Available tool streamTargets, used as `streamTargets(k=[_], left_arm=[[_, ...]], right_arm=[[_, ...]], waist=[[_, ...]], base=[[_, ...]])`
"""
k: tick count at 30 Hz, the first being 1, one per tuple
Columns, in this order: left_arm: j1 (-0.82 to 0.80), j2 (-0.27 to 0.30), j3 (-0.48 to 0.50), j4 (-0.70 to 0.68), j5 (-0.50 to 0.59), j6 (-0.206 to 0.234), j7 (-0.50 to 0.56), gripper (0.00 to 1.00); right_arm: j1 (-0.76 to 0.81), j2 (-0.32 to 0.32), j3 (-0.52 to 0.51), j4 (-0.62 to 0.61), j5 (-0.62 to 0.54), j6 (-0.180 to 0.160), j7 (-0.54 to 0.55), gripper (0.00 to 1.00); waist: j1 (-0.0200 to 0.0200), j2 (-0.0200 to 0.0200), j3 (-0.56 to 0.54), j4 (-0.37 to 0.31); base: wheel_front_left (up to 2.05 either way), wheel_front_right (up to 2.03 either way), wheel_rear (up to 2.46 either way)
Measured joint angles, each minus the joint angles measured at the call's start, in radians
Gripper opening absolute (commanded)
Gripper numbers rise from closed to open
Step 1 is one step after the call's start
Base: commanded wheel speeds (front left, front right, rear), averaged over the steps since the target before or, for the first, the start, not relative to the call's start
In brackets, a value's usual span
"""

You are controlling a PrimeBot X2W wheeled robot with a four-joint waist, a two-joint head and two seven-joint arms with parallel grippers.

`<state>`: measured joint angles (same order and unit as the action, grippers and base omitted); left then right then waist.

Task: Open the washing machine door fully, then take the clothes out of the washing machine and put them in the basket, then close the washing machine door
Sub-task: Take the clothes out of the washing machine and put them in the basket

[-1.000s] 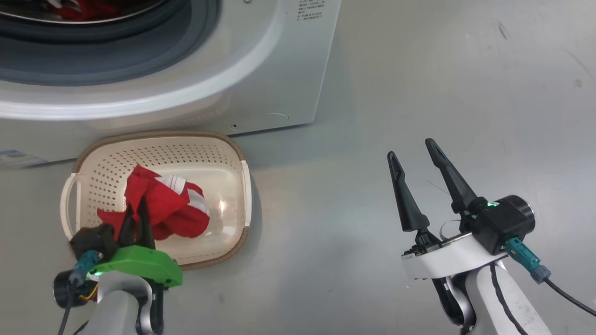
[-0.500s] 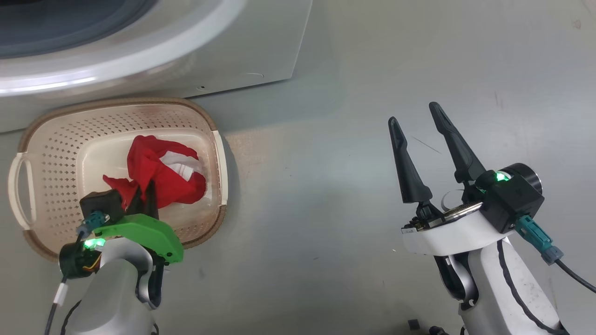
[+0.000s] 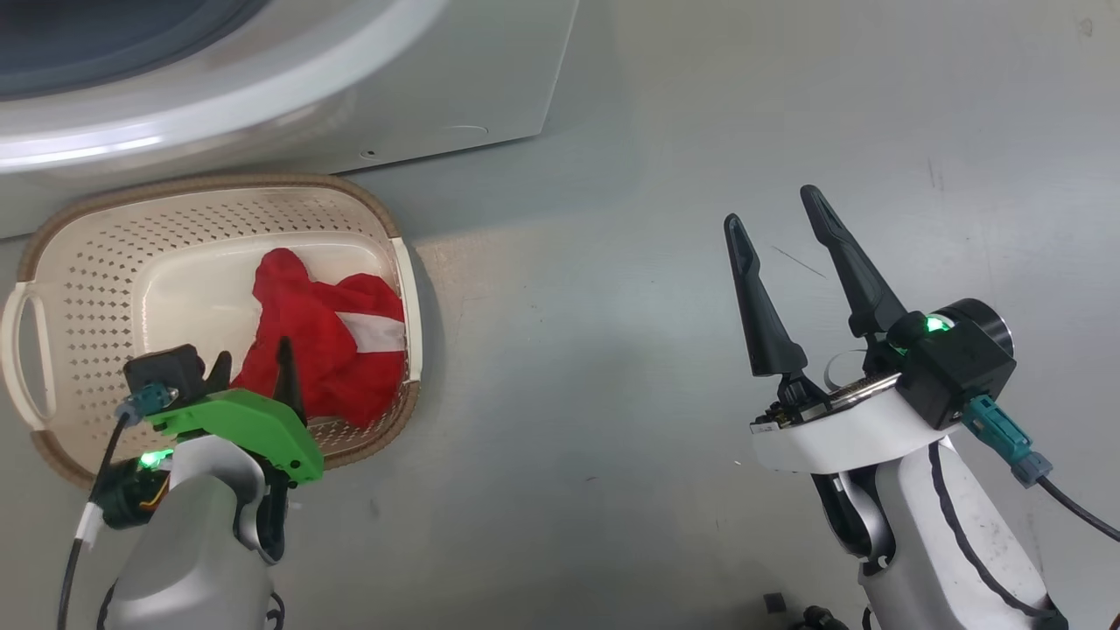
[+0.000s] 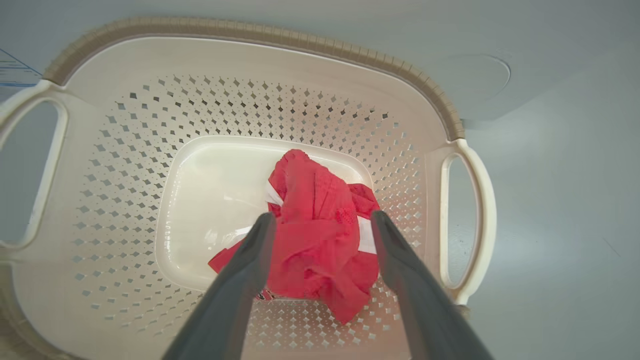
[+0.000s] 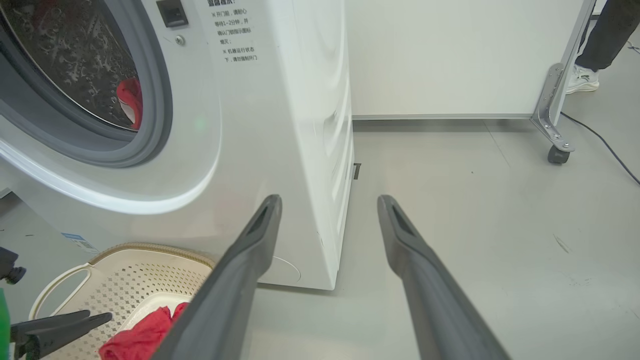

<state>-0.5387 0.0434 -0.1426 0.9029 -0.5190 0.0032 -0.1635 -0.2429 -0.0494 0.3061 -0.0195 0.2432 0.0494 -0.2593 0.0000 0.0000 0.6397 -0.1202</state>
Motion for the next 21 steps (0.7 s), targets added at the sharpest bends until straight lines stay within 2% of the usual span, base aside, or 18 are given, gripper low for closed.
streamTargets(k=[10, 21], left_arm=[[-0.007, -0.001, -0.019, 0.050, 0.019, -0.015, -0.061, 1.00], [-0.004, -0.002, -0.017, 0.002, 0.030, -0.053, -0.089, 1.00]], right_arm=[[0.000, 0.000, -0.002, 0.033, 0.003, 0.000, 0.000, 1.00], [0.002, 0.000, -0.016, 0.061, 0.005, 0.000, 0.000, 1.00]], waist=[[0.0000, 0.0000, -0.039, 0.012], [0.0000, 0.0000, -0.113, 0.038]], base=[[0.00, 0.00, 0.00], [0.00, 0.00, 0.00]])
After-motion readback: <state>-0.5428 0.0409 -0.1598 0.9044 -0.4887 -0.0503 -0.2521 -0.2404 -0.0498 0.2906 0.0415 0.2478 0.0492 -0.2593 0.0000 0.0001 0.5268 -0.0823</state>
